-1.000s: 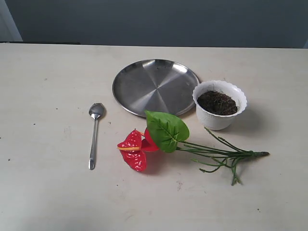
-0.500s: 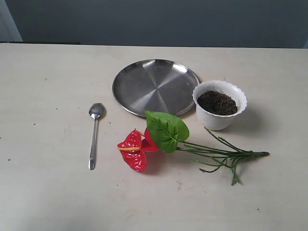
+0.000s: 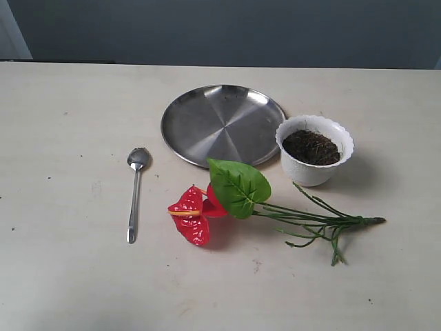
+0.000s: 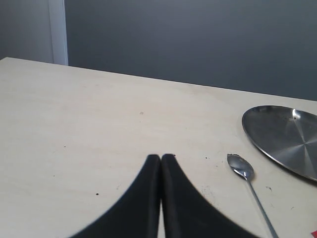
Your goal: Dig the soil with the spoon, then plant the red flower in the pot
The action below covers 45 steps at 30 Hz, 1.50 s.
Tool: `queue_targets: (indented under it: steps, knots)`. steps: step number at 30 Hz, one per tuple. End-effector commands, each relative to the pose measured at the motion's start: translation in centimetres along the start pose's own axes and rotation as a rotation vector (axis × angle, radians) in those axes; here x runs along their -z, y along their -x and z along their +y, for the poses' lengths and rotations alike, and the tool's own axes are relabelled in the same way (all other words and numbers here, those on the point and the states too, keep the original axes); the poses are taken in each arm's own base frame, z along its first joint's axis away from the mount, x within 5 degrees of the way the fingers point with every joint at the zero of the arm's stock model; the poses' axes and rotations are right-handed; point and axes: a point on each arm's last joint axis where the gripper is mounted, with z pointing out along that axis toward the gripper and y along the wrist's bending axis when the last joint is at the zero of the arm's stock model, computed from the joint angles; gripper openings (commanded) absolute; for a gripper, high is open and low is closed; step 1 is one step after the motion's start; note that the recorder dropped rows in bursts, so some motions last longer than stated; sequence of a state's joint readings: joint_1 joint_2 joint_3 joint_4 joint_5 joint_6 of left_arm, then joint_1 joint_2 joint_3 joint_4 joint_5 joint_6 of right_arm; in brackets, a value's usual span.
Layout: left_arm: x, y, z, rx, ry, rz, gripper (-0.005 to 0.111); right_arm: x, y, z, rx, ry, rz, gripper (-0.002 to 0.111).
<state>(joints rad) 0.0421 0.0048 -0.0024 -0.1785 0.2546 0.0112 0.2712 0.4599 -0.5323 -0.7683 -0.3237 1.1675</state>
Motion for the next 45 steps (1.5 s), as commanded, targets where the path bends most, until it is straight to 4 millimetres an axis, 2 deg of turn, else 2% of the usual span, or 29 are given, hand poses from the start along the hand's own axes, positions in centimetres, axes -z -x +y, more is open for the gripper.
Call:
queue_targets:
  steps: [1, 4, 6, 7, 9, 12, 13, 14, 16, 17, 19, 22, 23, 24, 25, 26, 29, 32, 37, 38, 41, 43, 45]
  knots:
    - [0.0, 0.1, 0.0, -0.002, -0.006, -0.016, 0.000, -7.8, 2.0, 0.0, 0.246, 0.063, 0.157, 0.017]
    - [0.0, 0.1, 0.0, -0.002, -0.006, -0.016, 0.000, -13.3, 2.0, -1.2, 0.314, 0.020, 0.246, 0.016]
    - [0.0, 0.1, 0.0, -0.002, -0.006, -0.016, 0.000, -16.8, 2.0, -2.0, 0.444, -0.091, 0.265, 0.016]
    - [0.0, 0.1, 0.0, -0.002, -0.006, -0.016, 0.000, -18.0, 2.0, -2.3, 0.508, -0.151, 0.261, 0.016]
    - [0.0, 0.1, 0.0, -0.002, -0.006, -0.016, 0.000, -20.4, 2.3, -2.4, 0.750, -0.293, 0.240, 0.016]
    - [0.0, 0.1, 0.0, -0.002, -0.006, -0.016, 0.000, -22.7, 1.9, -2.2, 0.971, -0.542, 0.310, 0.016]
    - [0.0, 0.1, 0.0, -0.002, -0.006, -0.016, 0.000, -23.4, 1.3, -1.9, 0.960, -0.577, 0.380, 0.016]
    - [0.0, 0.1, 0.0, -0.002, -0.006, -0.016, 0.000, -24.0, 0.2, -1.5, 0.878, -0.568, 0.464, 0.016]
    - [0.0, 0.1, 0.0, -0.002, -0.006, -0.016, 0.000, -25.2, -1.7, 0.2, 0.673, -0.433, 0.630, 0.016]
    - [0.0, 0.1, 0.0, -0.002, -0.006, -0.016, 0.000, -25.6, -2.7, 1.2, 0.637, -0.340, 0.707, 0.016]
    - [0.0, 0.1, 0.0, -0.002, -0.006, -0.016, 0.000, -26.0, -5.4, 4.1, 0.540, -0.128, 0.888, 0.016]
    - [0.0, 0.1, 0.0, -0.002, -0.006, -0.016, 0.000, -26.0, -9.2, 7.9, 0.461, -0.002, 1.081, 0.016]
    - [0.0, 0.1, 0.0, -0.002, -0.006, -0.016, 0.000, -25.8, -12.3, 9.7, 0.469, -0.005, 1.169, 0.016]
    - [0.0, 0.1, 0.0, -0.002, -0.006, -0.016, 0.000, -25.4, -13.9, 10.6, 0.466, -0.002, 1.224, 0.016]
    - [0.0, 0.1, 0.0, -0.002, -0.006, -0.016, 0.000, -24.6, -16.8, 12.2, 0.420, 0.034, 1.330, 0.016]
    - [0.0, 0.1, 0.0, -0.002, -0.006, -0.016, 0.000, -24.2, -18.2, 12.9, 0.379, 0.060, 1.392, 0.016]
    - [0.0, 0.1, 0.0, -0.002, -0.006, -0.016, 0.000, -23.2, -21.3, 13.8, 0.316, 0.174, 1.554, 0.016]
    - [0.0, 0.1, 0.0, -0.002, -0.006, -0.016, 0.000, -22.8, -24.0, 13.6, 0.236, 0.185, 1.663, 0.016]
    - [0.0, 0.1, 0.0, -0.002, -0.006, -0.016, 0.000, -22.6, -29.1, 14.8, 0.218, 0.215, 1.667, 0.016]
    - [0.0, 0.1, 0.0, -0.002, -0.006, -0.016, 0.000, -22.4, -30.9, 14.8, 0.221, 0.205, 1.697, 0.016]
    - [0.0, 0.1, 0.0, -0.002, -0.006, -0.016, 0.000, -21.7, -34.6, 15.4, 0.250, 0.195, 1.787, 0.017]
    - [0.0, 0.1, 0.0, -0.002, -0.006, -0.016, 0.000, -21.9, -35.8, 16.4, 0.307, 0.201, 1.777, 0.017]
    - [0.0, 0.1, 0.0, -0.002, -0.006, -0.016, 0.000, -22.2, -36.7, 16.9, 0.366, 0.127, 1.740, 0.017]
